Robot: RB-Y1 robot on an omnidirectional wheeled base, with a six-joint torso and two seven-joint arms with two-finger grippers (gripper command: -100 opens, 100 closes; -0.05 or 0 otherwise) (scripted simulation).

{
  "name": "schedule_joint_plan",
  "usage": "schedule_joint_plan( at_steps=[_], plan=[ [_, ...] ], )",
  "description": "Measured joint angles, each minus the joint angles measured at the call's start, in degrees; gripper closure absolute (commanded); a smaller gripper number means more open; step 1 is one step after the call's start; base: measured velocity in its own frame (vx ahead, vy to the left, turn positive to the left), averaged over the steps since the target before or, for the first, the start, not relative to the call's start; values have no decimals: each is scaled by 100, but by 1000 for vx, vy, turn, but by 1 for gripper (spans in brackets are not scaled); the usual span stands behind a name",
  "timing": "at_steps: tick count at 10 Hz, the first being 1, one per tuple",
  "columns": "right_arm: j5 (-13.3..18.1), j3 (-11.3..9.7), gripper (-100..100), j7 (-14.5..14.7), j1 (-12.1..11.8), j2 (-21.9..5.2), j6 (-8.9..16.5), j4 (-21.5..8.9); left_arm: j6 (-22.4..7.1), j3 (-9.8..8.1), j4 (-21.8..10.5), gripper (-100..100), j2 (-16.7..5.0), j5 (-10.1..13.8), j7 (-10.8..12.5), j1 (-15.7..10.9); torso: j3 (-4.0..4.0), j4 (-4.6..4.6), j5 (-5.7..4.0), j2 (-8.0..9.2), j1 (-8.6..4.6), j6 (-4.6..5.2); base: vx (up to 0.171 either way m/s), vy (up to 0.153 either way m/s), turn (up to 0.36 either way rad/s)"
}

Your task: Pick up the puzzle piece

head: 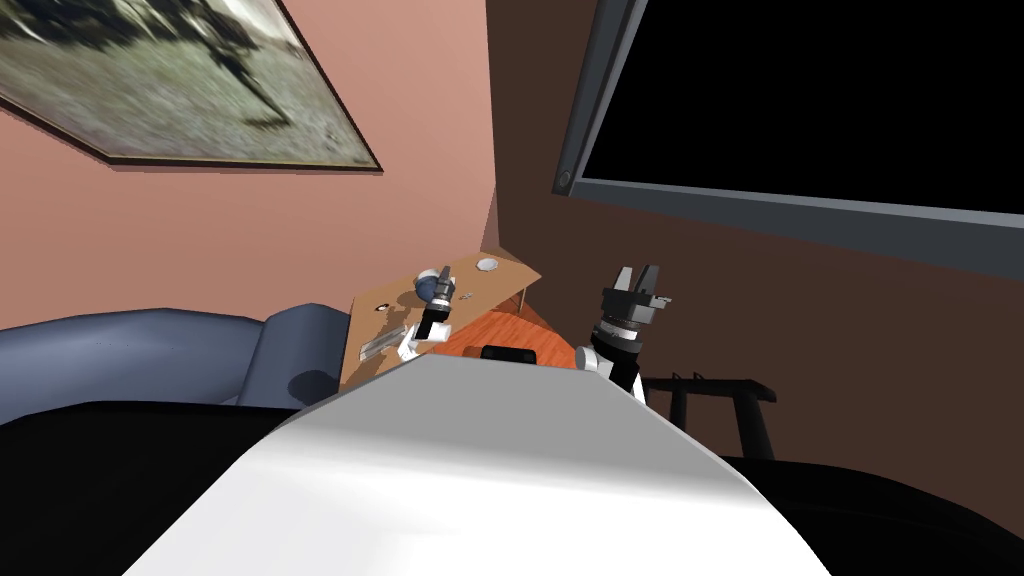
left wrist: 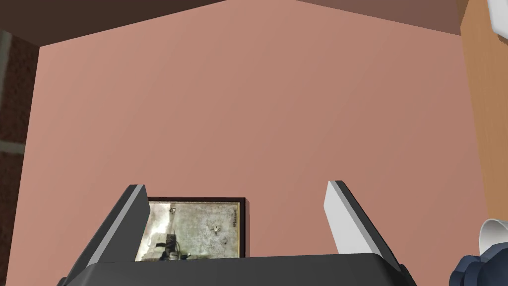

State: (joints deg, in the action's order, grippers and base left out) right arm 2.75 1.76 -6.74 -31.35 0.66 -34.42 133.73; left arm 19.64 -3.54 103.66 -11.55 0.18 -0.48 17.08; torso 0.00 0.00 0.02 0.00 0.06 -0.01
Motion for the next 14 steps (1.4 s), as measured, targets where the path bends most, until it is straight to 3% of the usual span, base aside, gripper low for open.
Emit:
schedule_joint_plan(
  at_steps=[5, 10, 14],
  plan=[
    [0, 0, 0, 0, 0, 0, 0, 0, -370, -40, -840, -100, -236, 1, -15, -381, -3, -1, 0, -6, 2, 1, 3, 16, -61],
    [0, 0, 0, 0, 0, 0, 0, 0, -664, -50, -1495, -100, -363, 1, -17, -577, -4, -2, 0, -7, -2, -1, 12, 9, -49],
    [0, 0, 0, 0, 0, 0, 0, 0, -919, -75, -2313, -100, -511, 21, 12, -869, -7, -3, -1, -13, -3, 0, 28, 10, -75]
  ],
)
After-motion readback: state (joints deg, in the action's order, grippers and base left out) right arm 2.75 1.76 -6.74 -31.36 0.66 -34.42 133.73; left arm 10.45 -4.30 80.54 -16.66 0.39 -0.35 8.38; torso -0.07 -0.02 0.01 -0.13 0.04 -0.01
